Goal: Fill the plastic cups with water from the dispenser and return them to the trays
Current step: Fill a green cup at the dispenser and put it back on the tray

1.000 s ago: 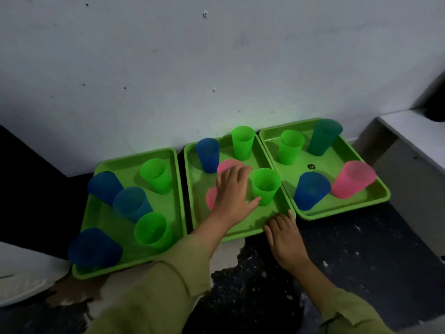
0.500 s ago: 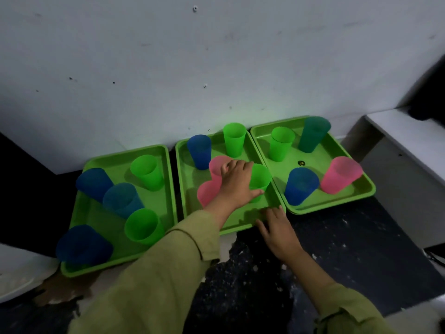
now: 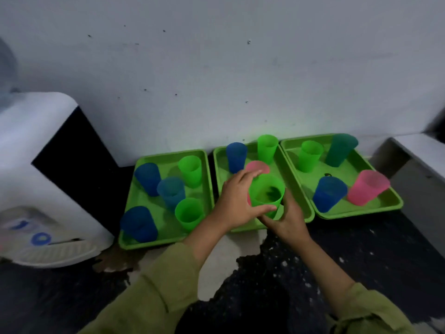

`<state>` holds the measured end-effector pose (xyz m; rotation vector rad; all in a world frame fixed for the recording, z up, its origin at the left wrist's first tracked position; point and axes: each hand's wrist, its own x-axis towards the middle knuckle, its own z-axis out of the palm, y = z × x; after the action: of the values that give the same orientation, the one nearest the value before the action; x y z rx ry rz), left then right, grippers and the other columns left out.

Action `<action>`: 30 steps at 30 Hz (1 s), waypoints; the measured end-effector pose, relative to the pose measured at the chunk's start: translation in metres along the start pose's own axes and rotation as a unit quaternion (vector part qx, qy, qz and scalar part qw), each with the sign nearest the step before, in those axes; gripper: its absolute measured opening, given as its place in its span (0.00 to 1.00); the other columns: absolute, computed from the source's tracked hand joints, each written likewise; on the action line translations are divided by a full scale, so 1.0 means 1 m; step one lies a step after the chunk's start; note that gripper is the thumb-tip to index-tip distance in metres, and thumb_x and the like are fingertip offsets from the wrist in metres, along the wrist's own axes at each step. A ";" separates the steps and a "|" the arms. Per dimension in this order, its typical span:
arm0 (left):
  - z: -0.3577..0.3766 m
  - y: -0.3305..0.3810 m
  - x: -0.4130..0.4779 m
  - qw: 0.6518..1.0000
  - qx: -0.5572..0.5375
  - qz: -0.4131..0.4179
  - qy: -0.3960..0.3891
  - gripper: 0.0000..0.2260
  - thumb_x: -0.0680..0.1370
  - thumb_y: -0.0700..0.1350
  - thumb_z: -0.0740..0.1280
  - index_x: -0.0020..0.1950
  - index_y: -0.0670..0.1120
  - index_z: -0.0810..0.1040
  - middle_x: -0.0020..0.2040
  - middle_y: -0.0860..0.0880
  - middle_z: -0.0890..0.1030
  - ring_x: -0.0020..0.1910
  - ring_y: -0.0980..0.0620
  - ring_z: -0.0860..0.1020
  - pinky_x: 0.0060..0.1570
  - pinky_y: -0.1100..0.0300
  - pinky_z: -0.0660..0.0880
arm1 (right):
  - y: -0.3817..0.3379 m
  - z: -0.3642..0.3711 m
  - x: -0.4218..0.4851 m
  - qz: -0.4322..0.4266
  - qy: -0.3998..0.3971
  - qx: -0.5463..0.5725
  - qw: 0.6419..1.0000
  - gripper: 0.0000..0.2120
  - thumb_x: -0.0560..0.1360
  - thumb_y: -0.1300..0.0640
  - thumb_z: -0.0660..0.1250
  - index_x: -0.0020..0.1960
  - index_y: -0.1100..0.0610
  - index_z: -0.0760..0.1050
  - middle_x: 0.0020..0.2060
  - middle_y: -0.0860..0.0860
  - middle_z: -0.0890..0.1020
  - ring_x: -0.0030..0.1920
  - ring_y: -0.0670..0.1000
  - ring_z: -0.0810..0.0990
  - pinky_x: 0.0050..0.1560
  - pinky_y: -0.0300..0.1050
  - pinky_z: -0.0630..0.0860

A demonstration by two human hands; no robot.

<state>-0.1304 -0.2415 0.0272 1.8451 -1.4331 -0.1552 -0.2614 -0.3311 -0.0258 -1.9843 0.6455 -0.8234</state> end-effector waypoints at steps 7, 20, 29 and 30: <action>-0.077 -0.037 -0.098 0.990 -0.088 -0.069 0.082 0.30 0.69 0.60 0.70 0.68 0.53 0.67 0.62 0.55 0.72 0.63 0.63 0.70 0.60 0.70 0.67 | -0.054 0.083 -0.027 -0.043 -0.051 0.016 0.998 0.31 0.64 0.58 0.78 0.63 0.54 0.69 0.52 0.45 0.78 0.52 0.40 0.77 0.49 0.30 0.73; -0.218 -0.167 -0.267 0.898 -0.101 -0.276 0.328 0.10 0.74 0.37 0.68 0.52 0.48 0.75 0.48 0.49 0.81 0.46 0.58 0.79 0.44 0.64 0.76 | -0.140 0.281 -0.083 -0.023 -0.134 -0.001 0.991 0.29 0.60 0.51 0.79 0.56 0.57 0.71 0.48 0.50 0.78 0.49 0.49 0.77 0.47 0.38 0.70; -0.283 -0.227 -0.304 0.896 -0.098 -0.306 0.306 0.11 0.73 0.35 0.68 0.50 0.48 0.75 0.46 0.51 0.81 0.41 0.63 0.78 0.37 0.76 0.71 | -0.161 0.403 -0.095 0.083 -0.197 -0.104 0.971 0.32 0.59 0.47 0.78 0.58 0.56 0.72 0.54 0.55 0.79 0.54 0.55 0.78 0.52 0.45 0.76; -0.287 -0.230 -0.304 0.899 -0.097 -0.303 0.300 0.11 0.73 0.34 0.68 0.50 0.48 0.75 0.46 0.50 0.81 0.42 0.63 0.78 0.37 0.76 0.71 | -0.163 0.413 -0.094 0.088 -0.195 -0.120 0.969 0.32 0.58 0.46 0.78 0.58 0.55 0.72 0.54 0.54 0.79 0.54 0.55 0.79 0.52 0.46 0.76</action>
<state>0.0899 0.1787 -0.0279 1.8875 -0.3850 -0.0238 0.0089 0.0293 -0.0799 -2.1865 0.6970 -0.2419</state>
